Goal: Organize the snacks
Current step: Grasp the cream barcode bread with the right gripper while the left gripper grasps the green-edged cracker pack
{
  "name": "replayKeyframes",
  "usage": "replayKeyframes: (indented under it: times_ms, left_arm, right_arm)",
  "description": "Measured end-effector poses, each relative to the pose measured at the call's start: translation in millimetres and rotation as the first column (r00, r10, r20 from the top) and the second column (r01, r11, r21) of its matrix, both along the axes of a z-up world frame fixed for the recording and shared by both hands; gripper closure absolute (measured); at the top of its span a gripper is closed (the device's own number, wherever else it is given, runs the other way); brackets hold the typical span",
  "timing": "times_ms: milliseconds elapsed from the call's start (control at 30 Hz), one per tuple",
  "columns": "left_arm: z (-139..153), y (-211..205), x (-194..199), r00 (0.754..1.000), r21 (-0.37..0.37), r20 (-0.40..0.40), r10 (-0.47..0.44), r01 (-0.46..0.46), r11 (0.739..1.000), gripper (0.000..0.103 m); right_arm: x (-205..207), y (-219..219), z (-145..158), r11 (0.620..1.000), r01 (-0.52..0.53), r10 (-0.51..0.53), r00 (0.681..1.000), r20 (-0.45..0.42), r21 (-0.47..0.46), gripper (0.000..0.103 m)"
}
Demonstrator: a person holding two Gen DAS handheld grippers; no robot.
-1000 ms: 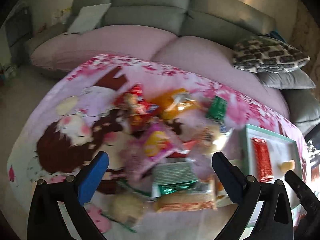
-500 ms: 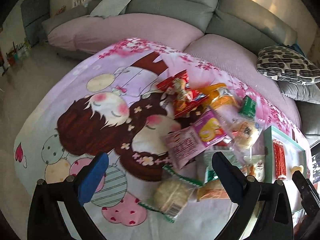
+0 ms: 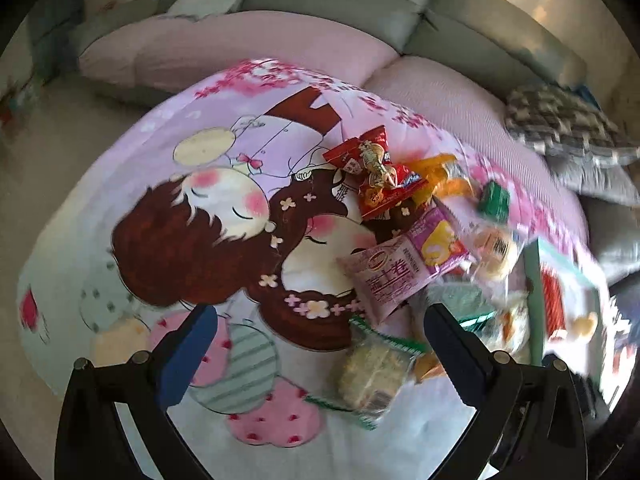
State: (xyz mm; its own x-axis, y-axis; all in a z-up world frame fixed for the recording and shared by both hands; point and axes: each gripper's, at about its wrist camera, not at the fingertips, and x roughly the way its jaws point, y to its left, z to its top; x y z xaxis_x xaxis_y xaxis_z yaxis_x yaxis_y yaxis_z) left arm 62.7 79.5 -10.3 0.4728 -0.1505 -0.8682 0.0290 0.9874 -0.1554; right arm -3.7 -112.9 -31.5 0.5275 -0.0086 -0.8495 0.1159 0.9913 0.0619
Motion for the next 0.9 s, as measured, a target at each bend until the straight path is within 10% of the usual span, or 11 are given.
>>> replayKeyframes:
  times_ms: [900]
  left_arm:
    - [-64.6,-27.2,3.9,0.951,-0.076,-0.227,-0.209,0.196,0.978,0.015]
  right_arm:
    - [20.2,41.7,-41.8,0.986,-0.089,0.080,0.995,-0.067,-0.143,0.000]
